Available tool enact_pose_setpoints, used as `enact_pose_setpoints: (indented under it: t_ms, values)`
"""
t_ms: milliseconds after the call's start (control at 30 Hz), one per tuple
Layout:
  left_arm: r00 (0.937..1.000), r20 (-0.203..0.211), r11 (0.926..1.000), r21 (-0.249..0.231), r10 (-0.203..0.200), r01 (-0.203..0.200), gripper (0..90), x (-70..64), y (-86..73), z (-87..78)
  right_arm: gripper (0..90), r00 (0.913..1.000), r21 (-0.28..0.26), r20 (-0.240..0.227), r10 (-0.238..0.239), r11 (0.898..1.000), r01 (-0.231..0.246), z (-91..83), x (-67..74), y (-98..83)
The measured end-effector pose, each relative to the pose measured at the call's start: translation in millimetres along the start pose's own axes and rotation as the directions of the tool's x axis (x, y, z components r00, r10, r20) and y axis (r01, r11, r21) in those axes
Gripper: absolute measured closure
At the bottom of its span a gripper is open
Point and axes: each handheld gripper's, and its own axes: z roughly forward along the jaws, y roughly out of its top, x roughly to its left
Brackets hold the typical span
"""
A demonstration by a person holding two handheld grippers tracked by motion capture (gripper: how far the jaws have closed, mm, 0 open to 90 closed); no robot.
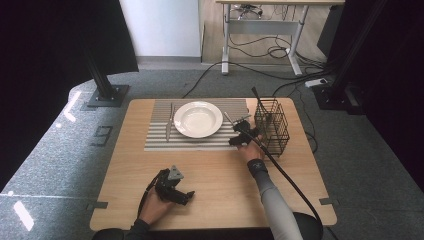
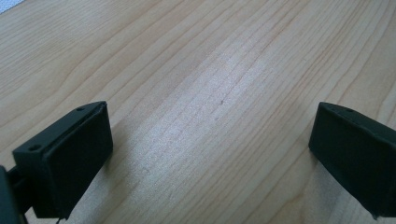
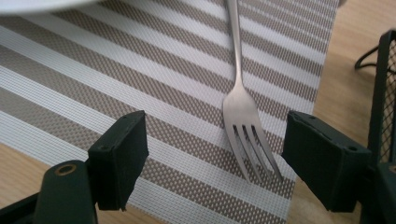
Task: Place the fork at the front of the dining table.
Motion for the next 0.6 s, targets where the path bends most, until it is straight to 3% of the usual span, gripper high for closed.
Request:
enact_pose_setpoints:
  t_ms: [67, 200, 233, 267, 433, 533, 600]
  values:
    - [1.0000, 0.000, 1.0000, 0.000, 0.000, 0.000, 0.0, 0.0, 0.0, 0.0, 23.3, 0.9999, 0.026, 0.000, -0.011, 1.000, 0.011, 4.9, 2.7, -3.6]
    - [1.0000, 0.000, 1.0000, 0.000, 0.000, 0.000, 0.0, 0.0, 0.0, 0.0, 27.7, 0.9996, 0.027, -0.001, -0.028, 0.999, 0.028, 4.2, 6.1, -4.3]
    - [1.0000, 0.000, 1.0000, 0.000, 0.000, 0.000, 0.0, 0.0, 0.0, 0.0, 29.3, 0.9995, 0.024, -0.021, -0.022, 0.999, 0.023, 3.3, 6.8, -4.1]
    - [1.0000, 0.000, 1.0000, 0.000, 0.000, 0.000, 0.0, 0.0, 0.0, 0.0, 31.9, 0.9966, 0.015, -0.082, 0.006, 1.000, -0.004, 1.6, 9.0, -3.2]
    - [1.0000, 0.000, 1.0000, 0.000, 0.000, 0.000, 0.0, 0.0, 0.0, 0.0, 33.6, 0.9845, -0.022, -0.175, 0.002, 1.000, -0.006, 2.0, 17.4, -1.7]
    - [1.0000, 0.000, 1.0000, 0.000, 0.000, 0.000, 0.0, 0.0, 0.0, 0.0, 33.6, 0.9776, -0.045, -0.210, -0.017, 0.999, 0.008, 0.5, 20.7, -0.4]
    - [1.0000, 0.000, 1.0000, 0.000, 0.000, 0.000, 0.0, 0.0, 0.0, 0.0, 33.6, 0.9776, -0.062, -0.209, -0.023, 0.998, 0.010, -6.0, 19.3, 1.1]
